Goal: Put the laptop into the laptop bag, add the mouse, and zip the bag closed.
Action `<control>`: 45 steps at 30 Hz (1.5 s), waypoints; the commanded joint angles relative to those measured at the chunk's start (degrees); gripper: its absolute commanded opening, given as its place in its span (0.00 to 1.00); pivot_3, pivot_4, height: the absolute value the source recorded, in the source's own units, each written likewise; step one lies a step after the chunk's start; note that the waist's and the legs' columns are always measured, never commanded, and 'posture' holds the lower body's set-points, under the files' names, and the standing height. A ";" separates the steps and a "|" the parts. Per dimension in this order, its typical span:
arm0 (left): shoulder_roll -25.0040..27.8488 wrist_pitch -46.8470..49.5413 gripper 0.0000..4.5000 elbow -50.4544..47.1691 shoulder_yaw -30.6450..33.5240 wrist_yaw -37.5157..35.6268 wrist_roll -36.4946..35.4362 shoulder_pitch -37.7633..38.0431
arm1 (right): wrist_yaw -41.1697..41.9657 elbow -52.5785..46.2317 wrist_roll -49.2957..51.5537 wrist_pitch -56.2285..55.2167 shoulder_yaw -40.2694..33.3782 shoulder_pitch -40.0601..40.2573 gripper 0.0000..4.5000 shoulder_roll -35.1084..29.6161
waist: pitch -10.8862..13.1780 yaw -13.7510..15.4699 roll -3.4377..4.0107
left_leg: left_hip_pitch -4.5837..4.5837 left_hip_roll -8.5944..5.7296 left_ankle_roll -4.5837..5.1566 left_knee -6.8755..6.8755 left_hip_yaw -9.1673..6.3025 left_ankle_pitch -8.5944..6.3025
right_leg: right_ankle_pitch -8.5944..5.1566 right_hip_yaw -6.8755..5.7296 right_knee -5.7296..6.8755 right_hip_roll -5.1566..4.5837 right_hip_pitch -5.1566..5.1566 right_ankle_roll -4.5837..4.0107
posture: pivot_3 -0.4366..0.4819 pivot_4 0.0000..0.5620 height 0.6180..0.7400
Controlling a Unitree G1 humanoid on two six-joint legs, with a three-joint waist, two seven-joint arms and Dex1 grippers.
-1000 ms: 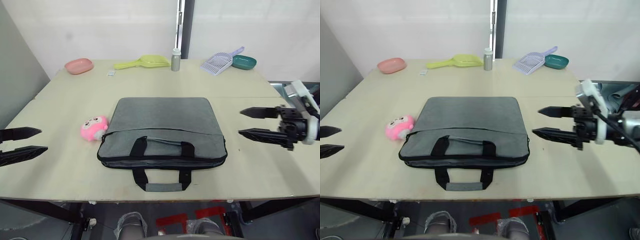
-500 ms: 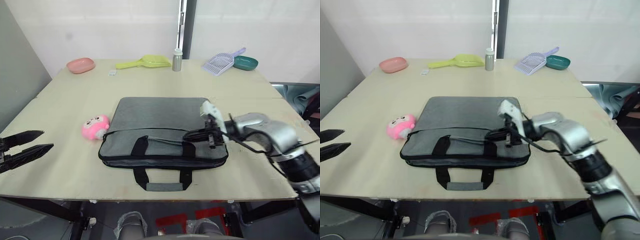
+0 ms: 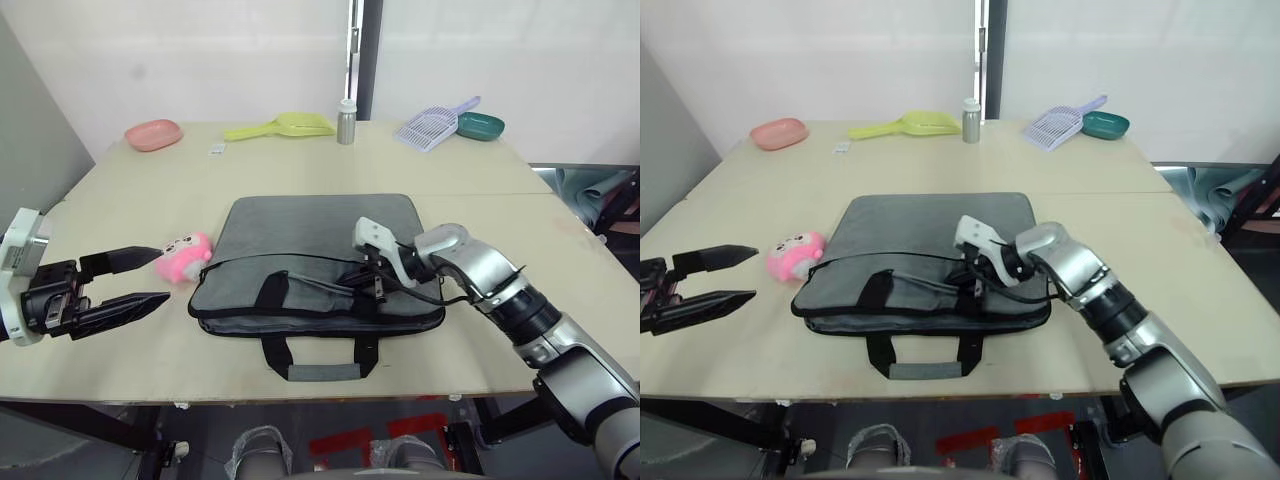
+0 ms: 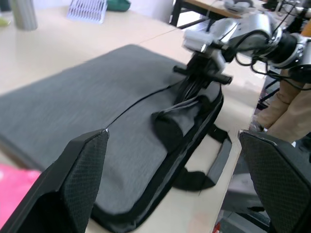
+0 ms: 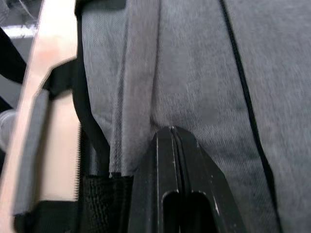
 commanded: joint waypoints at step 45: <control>-11.03 -10.94 0.34 65.04 -34.74 15.48 32.38 -41.71 | -0.87 -7.13 -8.83 9.38 1.04 6.79 0.00 -1.96 | -1.49 1.56 -0.10 | 0.39 -0.06 -0.24 -0.30 -0.06 0.02 | -0.04 -0.02 -0.25 -0.02 0.43 -0.04 | 0.48 0.27 1.00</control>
